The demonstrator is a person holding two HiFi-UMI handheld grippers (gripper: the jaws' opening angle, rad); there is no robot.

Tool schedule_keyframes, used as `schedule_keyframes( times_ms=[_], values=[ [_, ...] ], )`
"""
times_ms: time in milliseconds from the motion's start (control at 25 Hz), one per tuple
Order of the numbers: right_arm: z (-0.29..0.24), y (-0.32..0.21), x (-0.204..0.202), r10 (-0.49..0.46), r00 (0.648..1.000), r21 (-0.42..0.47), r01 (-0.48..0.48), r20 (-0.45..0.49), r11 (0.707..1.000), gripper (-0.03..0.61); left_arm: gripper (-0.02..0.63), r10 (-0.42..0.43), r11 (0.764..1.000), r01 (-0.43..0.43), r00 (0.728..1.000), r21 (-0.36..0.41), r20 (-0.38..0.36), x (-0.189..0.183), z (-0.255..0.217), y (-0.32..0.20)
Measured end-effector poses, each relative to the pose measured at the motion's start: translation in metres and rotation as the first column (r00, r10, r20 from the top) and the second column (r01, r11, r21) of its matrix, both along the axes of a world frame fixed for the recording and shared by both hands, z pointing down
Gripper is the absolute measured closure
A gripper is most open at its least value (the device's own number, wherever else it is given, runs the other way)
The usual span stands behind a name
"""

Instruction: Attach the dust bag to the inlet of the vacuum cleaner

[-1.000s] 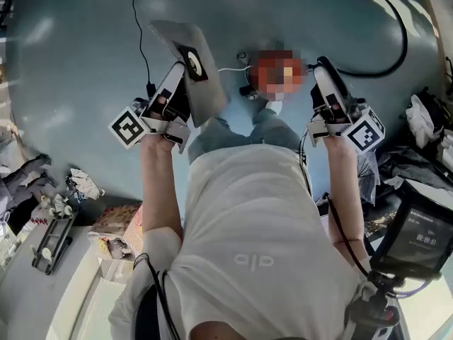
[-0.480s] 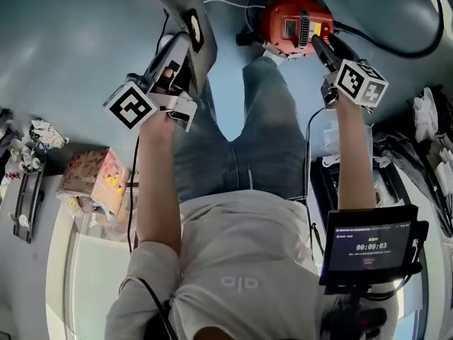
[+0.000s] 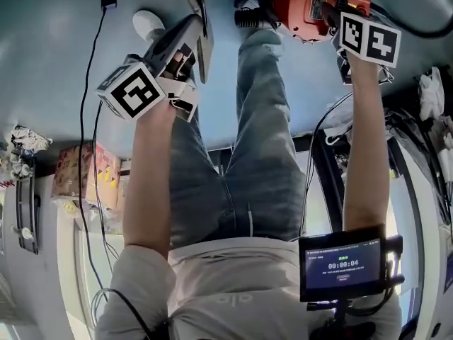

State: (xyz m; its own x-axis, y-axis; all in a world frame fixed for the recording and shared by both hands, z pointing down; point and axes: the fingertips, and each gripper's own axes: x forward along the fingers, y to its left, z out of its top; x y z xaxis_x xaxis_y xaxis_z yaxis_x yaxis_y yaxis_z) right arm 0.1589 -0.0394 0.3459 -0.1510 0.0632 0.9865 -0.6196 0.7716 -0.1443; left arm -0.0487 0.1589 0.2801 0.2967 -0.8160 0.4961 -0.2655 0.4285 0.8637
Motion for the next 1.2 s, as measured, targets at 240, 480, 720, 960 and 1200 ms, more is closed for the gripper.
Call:
schedule_keyframes(
  times_ms=[240, 480, 720, 960, 1200],
  values=[
    [0.004, 0.004, 0.014, 0.065, 0.998, -0.03, -0.065, -0.002, 0.997, 0.431, 0.597, 0.099, 0.995, -0.1, 0.992, -0.008, -0.072, 0.05, 0.035, -0.001],
    [0.004, 0.02, -0.022, 0.059, 0.998, -0.01, -0.059, 0.02, 0.998, 0.431, 0.597, 0.142, 0.986, -0.149, 0.985, -0.068, -0.103, 0.06, 0.072, 0.017],
    [-0.008, 0.031, -0.038, 0.056, 0.996, 0.021, -0.058, 0.072, 0.998, 0.431, 0.597, 0.079, 0.993, -0.098, 0.966, -0.065, -0.245, 0.069, 0.086, 0.022],
    [-0.014, 0.029, -0.048, 0.055, 0.993, 0.055, -0.061, 0.106, 0.997, 0.431, 0.598, 0.165, 0.985, -0.172, 0.933, 0.007, -0.319, 0.082, 0.072, 0.009],
    [-0.02, 0.037, -0.058, 0.043, 0.992, 0.067, -0.051, 0.116, 0.996, 0.431, 0.598, 0.064, 0.996, -0.079, 0.946, -0.034, -0.318, 0.081, 0.081, 0.014]
  ],
)
